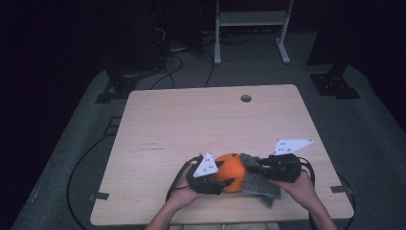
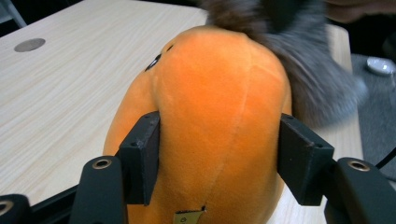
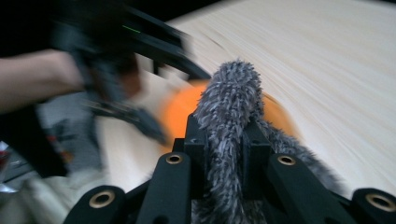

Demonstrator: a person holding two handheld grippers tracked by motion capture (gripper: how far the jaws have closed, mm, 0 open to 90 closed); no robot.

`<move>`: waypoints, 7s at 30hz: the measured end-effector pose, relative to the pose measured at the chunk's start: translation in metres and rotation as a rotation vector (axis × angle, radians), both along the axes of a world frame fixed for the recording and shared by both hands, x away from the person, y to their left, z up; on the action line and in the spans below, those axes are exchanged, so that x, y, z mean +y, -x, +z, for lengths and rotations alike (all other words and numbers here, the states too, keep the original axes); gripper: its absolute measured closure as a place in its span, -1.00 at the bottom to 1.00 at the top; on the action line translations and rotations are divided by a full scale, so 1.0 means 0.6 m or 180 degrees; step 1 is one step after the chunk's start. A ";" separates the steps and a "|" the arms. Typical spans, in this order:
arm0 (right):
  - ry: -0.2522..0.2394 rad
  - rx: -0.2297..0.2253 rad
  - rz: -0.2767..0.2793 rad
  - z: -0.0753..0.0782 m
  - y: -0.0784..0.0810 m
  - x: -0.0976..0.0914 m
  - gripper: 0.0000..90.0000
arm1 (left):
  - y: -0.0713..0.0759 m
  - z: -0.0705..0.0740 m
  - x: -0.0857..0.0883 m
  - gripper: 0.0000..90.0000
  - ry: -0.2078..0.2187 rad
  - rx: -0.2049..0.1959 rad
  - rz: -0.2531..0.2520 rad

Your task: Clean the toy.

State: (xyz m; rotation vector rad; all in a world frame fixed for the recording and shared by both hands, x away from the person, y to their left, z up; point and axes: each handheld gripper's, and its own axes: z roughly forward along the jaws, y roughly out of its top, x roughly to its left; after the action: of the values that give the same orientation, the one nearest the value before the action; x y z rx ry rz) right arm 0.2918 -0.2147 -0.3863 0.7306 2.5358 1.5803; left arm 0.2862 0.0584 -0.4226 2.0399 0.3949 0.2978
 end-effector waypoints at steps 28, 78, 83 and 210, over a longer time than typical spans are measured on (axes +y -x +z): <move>0.0028 -0.0058 -0.0062 -0.013 0.003 0.023 0.68 | -0.009 0.006 0.012 -0.28 0.0210 0.0150 0.0138; 0.0113 -0.0032 -0.0235 -0.012 -0.001 -0.001 0.67 | -0.018 -0.011 0.009 -0.27 0.0056 0.0170 0.0205; 0.0274 -0.0178 -0.0123 -0.007 0.002 0.035 0.68 | -0.013 0.007 0.022 -0.16 0.0181 0.0114 0.0237; 0.0059 0.0180 -0.0337 -0.048 -0.023 0.019 0.67 | -0.040 0.001 0.047 -0.41 0.0153 0.0477 0.0042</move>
State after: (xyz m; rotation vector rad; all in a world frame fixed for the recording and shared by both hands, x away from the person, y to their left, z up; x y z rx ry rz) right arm 0.3054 -0.2035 -0.4154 0.9036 2.5006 1.5223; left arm 0.3105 0.0867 -0.4217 2.0192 0.5033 0.1421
